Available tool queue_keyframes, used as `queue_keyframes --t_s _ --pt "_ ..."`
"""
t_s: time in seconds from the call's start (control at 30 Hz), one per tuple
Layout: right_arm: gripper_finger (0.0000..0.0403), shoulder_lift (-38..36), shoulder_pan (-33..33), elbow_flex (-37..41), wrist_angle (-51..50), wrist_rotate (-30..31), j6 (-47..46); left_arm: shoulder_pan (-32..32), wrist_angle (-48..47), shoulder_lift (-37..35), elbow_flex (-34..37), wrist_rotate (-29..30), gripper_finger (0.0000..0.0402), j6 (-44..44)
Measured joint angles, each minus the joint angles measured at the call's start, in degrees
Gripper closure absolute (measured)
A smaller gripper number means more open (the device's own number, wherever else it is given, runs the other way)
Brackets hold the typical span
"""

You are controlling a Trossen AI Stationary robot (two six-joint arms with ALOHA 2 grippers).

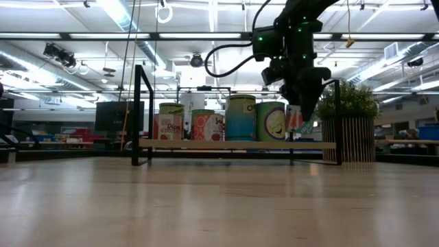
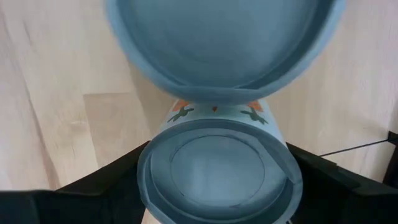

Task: Pick and place cans onto a shelf
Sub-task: Put the canned carrots on the shelf, then adjust the canned goods on the shelf

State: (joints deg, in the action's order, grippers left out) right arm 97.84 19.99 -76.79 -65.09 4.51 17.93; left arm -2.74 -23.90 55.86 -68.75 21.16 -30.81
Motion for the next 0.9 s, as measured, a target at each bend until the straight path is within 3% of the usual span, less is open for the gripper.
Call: queue_keyframes --t_s 0.2,0.53,0.9 --pt "0.0085 0.04 0.94 0.00 1.56 -0.04 0.12 0.00 0.00 0.00 0.00 -0.02 0.0324 0.00" --pt "0.0032 1.53 1.09 -0.02 0.56 1.91 -0.39 0.00 0.00 -0.02 0.00 -0.02 0.0324 0.02" --pt "0.0034 -2.26 0.20 -0.03 -2.61 2.94 -2.20 0.01 -0.07 -0.02 0.00 -0.01 0.0324 0.02"
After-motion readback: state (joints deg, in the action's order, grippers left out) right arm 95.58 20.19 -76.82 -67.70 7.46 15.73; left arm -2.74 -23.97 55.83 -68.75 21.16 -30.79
